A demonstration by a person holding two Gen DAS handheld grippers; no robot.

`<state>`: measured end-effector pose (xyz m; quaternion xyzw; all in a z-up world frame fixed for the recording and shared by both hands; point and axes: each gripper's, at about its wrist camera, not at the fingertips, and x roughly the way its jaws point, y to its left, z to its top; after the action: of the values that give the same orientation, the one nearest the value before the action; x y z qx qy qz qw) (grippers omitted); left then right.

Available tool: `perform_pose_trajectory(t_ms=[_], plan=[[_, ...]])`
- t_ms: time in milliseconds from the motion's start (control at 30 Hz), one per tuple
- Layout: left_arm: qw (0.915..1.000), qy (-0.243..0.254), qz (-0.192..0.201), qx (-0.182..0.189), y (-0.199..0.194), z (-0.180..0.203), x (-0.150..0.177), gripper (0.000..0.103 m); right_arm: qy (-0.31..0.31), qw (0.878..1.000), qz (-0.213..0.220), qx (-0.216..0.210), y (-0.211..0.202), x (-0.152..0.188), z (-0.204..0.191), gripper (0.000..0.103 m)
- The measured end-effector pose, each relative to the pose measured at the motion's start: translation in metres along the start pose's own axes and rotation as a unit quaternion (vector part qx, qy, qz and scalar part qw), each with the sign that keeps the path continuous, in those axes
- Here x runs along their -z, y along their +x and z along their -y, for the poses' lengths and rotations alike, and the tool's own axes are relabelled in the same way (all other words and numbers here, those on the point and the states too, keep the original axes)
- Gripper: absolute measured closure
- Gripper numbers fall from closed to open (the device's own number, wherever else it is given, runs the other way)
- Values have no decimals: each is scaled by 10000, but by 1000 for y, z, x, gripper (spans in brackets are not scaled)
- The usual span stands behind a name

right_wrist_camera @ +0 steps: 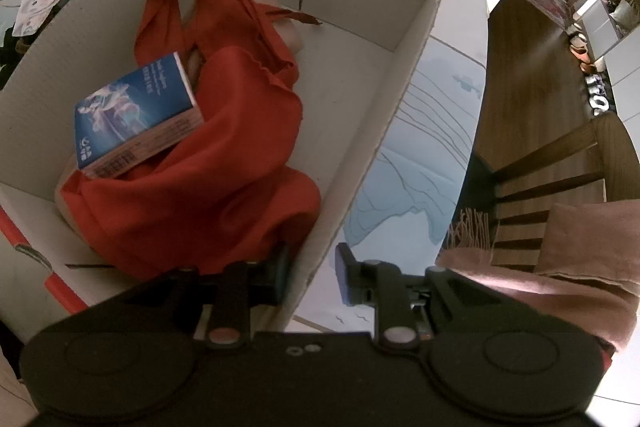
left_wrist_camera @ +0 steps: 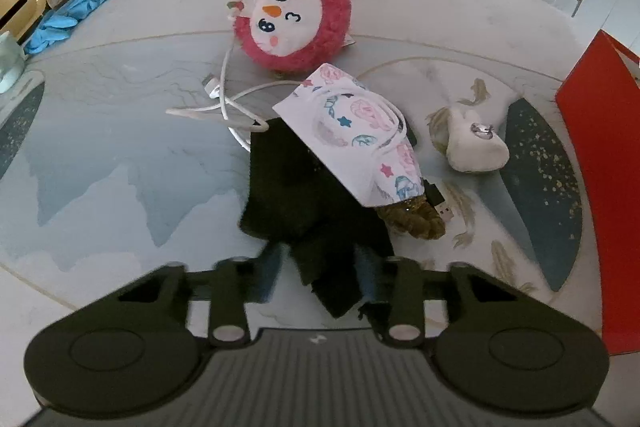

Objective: Organize objects
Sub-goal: 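Close the left gripper on the black cloth item and lift it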

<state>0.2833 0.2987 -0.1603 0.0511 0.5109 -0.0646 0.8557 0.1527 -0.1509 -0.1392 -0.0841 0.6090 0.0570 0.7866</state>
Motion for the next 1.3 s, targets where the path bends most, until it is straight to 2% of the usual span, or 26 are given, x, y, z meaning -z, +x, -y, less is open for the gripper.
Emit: perform_pose_trajectory(t_ms=[33,67,167,267,467,933,1100,1300], plan=[[10000,11,-4,0,0,0,0,76,3,10000,-2,-1,1,0,0,79],[10000,11,-13,-23,0,-1,1,84,9,10000,-4,-4,1,0,1,79],[9999,-110,33,35,-3,-6,3,97,9,10000,-6,-3,1,0,1,79],[9997,-135,176,66,-12,-8,6,100,11,10000,-5,-6,2,0,1,79],[9990,-23,433,112,-40,-8,10,101,2,10000,11,-9,3,0,1,79],[9947,250,855,523,-116,4,6,101,-10,10000,19,-46,5,1,1,79],[9909,403,1086,690,-140,18,3,101,-17,10000,24,-49,5,2,1,79],[9806,610,1486,1123,-169,43,-10,101,-35,10000,24,-48,5,1,0,81]])
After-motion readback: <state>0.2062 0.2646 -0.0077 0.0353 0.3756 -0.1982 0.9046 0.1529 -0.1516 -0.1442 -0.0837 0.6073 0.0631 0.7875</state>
